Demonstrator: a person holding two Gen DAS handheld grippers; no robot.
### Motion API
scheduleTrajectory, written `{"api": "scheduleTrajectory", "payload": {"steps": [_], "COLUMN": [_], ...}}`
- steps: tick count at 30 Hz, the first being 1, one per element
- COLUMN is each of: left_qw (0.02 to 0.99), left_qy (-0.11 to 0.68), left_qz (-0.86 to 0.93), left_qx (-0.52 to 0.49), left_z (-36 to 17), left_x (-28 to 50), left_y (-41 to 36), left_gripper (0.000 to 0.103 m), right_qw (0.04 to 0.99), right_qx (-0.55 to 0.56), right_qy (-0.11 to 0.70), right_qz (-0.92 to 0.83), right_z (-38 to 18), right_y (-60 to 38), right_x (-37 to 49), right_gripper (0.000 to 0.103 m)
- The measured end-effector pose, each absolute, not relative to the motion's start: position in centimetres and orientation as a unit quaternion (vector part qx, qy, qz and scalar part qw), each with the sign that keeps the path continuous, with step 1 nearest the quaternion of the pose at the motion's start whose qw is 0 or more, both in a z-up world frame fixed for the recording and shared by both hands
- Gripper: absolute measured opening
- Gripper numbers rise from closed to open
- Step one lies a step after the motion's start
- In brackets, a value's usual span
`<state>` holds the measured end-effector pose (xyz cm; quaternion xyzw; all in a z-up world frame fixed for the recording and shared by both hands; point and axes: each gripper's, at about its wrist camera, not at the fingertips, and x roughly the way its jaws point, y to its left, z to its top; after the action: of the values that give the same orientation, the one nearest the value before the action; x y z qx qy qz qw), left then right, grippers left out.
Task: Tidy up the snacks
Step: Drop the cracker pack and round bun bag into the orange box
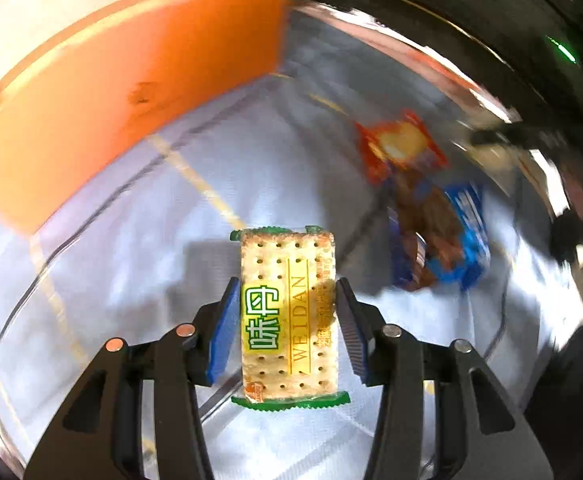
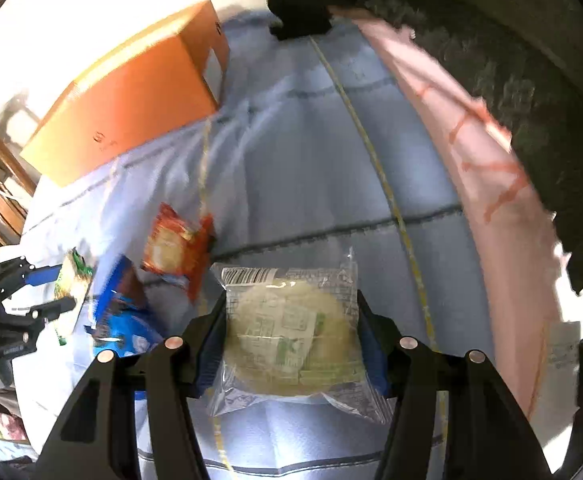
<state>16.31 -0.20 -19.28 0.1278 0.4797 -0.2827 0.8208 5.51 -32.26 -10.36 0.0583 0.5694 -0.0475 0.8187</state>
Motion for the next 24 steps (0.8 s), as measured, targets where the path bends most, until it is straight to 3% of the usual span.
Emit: {"api": "scheduleTrajectory", "payload": {"steps": [4, 9, 13, 16, 24], "left_qw": [0.875, 0.904, 0.930, 0.945, 0.924], "left_qy": [0.453, 0.414, 0.362, 0.327, 0.377], "left_qz": [-0.166, -0.095, -0.062, -0.024, 0.053], "left_qx": [0.034, 0.036, -0.023, -0.018, -0.024], "left_z": [-15.2, -9.4, -4.5, -2.1, -1.7], "left_x": [15.9, 16.0, 17.9, 20.5, 30.0], "left_y": [1.3, 0.9, 2.6, 3.6, 6.9], "left_gripper": [0.046, 0.046, 0.046, 0.046, 0.046], "right_qw": [0.845, 0.879, 0.909, 0.919, 0.905], "right_qx": [0.068, 0.049, -0.025, -0.006, -0.013], "right_qy": [0.528, 0.475, 0.416, 0.393, 0.420], "right_qz": [-0.037, 0.005, -0.003, 0.039, 0.059], "right_z": [-6.5, -1.5, 1.9, 3.1, 3.0], "right_y": [-31.4, -29.0, -24.7, -22.8, -18.8], "right_x": [5.7, 8.1, 13.0, 17.7, 28.3], "right_gripper": [0.058, 0.059, 0.059, 0.059, 0.059]}}
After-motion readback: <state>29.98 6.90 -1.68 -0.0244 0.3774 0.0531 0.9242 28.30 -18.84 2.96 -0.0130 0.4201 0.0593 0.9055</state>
